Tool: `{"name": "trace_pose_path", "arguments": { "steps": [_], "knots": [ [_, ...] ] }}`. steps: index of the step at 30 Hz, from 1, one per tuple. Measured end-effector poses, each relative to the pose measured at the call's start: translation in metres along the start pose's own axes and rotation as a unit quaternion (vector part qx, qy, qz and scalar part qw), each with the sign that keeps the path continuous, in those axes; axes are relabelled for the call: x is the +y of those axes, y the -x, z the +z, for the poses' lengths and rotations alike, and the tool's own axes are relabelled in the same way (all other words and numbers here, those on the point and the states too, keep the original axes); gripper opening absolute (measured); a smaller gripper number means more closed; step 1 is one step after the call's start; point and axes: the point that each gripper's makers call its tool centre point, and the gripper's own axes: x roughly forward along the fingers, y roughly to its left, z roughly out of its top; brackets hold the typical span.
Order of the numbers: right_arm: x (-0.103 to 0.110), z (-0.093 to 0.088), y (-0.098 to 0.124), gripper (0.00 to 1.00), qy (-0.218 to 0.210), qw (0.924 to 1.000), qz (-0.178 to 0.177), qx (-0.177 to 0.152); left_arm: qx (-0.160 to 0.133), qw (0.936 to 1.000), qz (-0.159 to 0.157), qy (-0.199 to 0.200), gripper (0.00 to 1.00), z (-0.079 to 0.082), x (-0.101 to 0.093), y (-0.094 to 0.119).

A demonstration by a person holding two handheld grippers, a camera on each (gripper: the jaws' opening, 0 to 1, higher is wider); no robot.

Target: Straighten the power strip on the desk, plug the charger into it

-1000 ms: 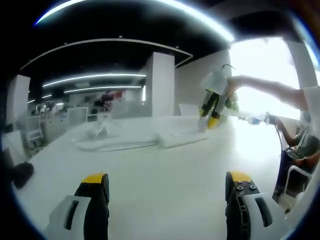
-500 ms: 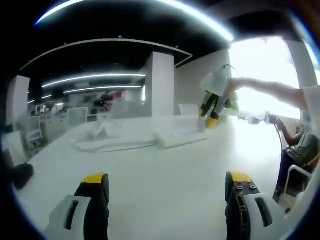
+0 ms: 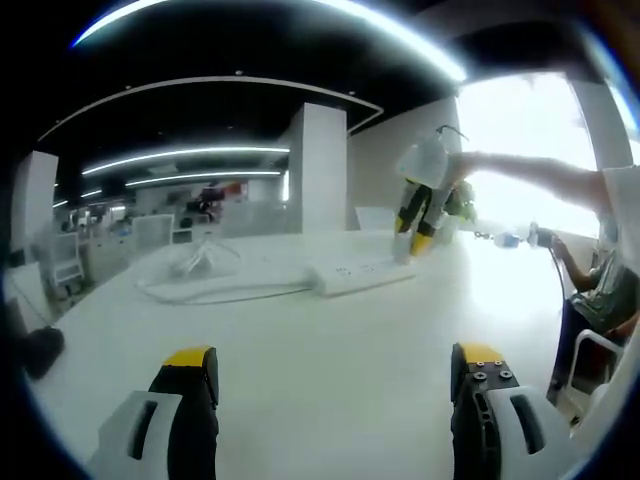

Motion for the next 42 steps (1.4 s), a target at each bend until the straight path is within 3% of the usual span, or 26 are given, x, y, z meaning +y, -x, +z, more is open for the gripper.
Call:
{"name": "trace_pose_path", "arguments": {
  "steps": [6, 18, 28, 36, 42],
  "knots": [
    [0.002, -0.002, -0.001, 0.24, -0.008, 1.0000, -0.002, 0.004, 0.003, 1.0000, -0.001, -0.001, 0.99, -0.001, -0.002, -0.003],
    [0.002, -0.003, -0.002, 0.24, -0.019, 0.9990, 0.016, -0.037, 0.002, 1.0000, -0.002, -0.009, 0.99, 0.006, -0.006, -0.011],
    [0.004, -0.003, -0.009, 0.25, 0.003, 0.9998, 0.015, 0.009, 0.006, 0.9999, 0.000, -0.009, 0.99, 0.005, -0.005, -0.010],
    [0.003, -0.003, -0.009, 0.26, 0.011, 0.9999, 0.004, -0.006, 0.004, 0.9999, -0.001, -0.012, 0.99, 0.008, -0.005, -0.011],
    [0.000, -0.004, -0.008, 0.29, 0.021, 0.9989, -0.011, -0.042, 0.005, 0.9999, 0.002, -0.011, 0.99, 0.005, -0.003, -0.007]
  ]
}}
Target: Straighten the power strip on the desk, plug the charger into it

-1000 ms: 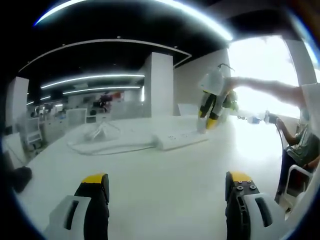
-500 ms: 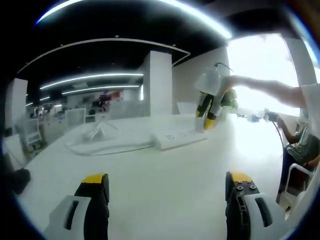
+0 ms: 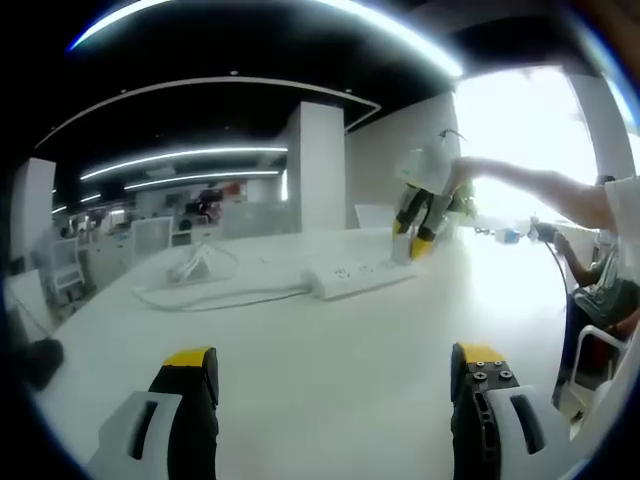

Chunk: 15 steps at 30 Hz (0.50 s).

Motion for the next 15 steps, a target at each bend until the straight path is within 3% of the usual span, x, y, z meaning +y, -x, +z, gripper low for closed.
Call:
{"name": "trace_pose_path", "arguments": {
  "steps": [15],
  "knots": [
    [-0.0084, 0.0060, -0.0026, 0.40, -0.006, 0.9995, -0.010, -0.028, -0.008, 0.9999, 0.009, 0.001, 0.99, 0.0016, 0.0038, 0.0092]
  ]
}}
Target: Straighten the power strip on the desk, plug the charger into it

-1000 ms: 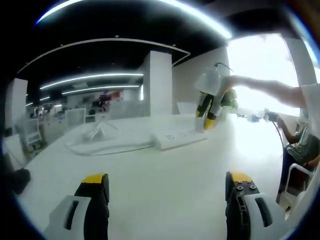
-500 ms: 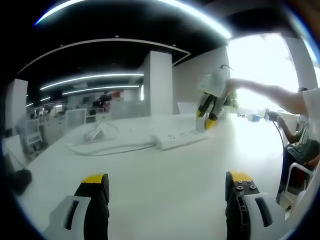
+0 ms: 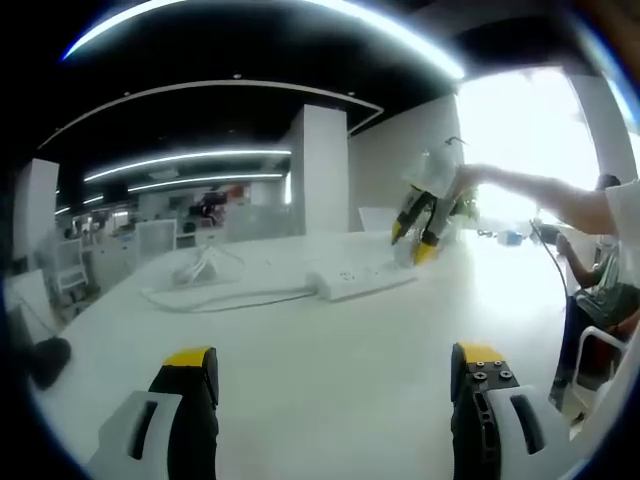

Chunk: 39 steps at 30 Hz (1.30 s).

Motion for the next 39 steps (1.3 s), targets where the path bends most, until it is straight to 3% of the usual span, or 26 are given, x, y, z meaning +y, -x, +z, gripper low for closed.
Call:
{"name": "trace_pose_path", "arguments": {
  "steps": [14, 39],
  "knots": [
    [-0.002, 0.017, 0.007, 0.63, -0.018, 0.9990, -0.011, -0.039, -0.005, 1.0000, 0.003, 0.000, 0.99, 0.001, 0.002, 0.005],
    [-0.014, 0.041, 0.035, 0.90, -0.057, 0.9891, -0.054, -0.124, -0.007, 0.9999, 0.010, 0.000, 0.99, 0.003, 0.007, 0.006]
  ]
}}
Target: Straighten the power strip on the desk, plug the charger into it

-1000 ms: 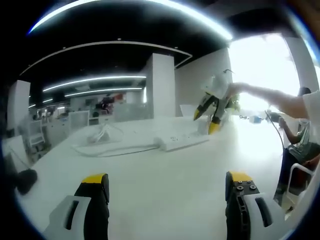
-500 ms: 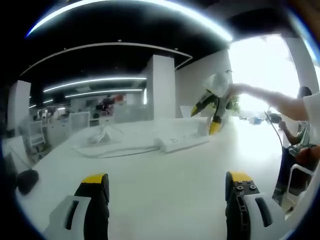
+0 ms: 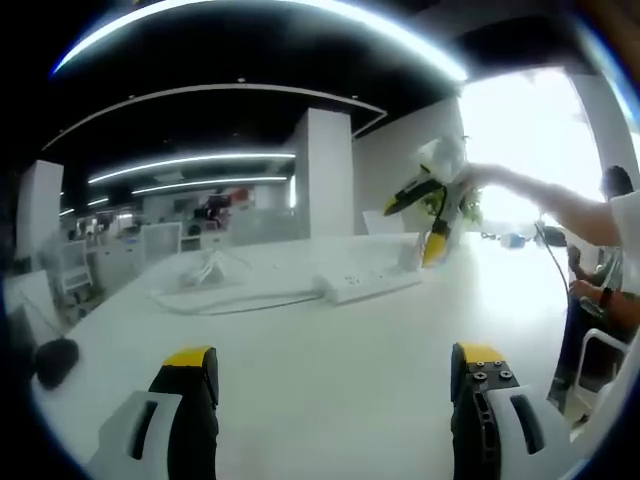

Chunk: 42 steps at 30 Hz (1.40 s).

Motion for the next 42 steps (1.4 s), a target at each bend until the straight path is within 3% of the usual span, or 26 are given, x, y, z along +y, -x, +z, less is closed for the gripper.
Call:
{"name": "trace_pose_path", "arguments": {
  "steps": [8, 15, 23, 33, 42],
  "knots": [
    [-0.004, 0.008, 0.011, 0.96, -0.015, 0.9994, -0.019, -0.025, 0.003, 1.0000, -0.002, 0.000, 0.99, -0.001, -0.001, -0.002],
    [-0.003, 0.007, 0.018, 0.99, -0.003, 0.9990, -0.039, -0.020, 0.008, 1.0000, -0.003, 0.000, 0.99, -0.003, 0.000, -0.004],
    [-0.008, 0.023, 0.040, 1.00, -0.034, 0.9948, -0.061, -0.074, 0.007, 1.0000, -0.006, -0.002, 0.99, -0.002, -0.001, -0.005],
    [-0.030, 0.025, 0.073, 1.00, -0.088, 0.9784, -0.138, -0.126, 0.006, 1.0000, -0.007, -0.001, 0.99, -0.002, 0.001, -0.005],
    [-0.021, 0.024, 0.096, 1.00, -0.163, 0.9565, -0.160, -0.182, 0.004, 0.9999, -0.009, 0.000, 0.99, -0.001, 0.000, -0.006]
  ]
}}
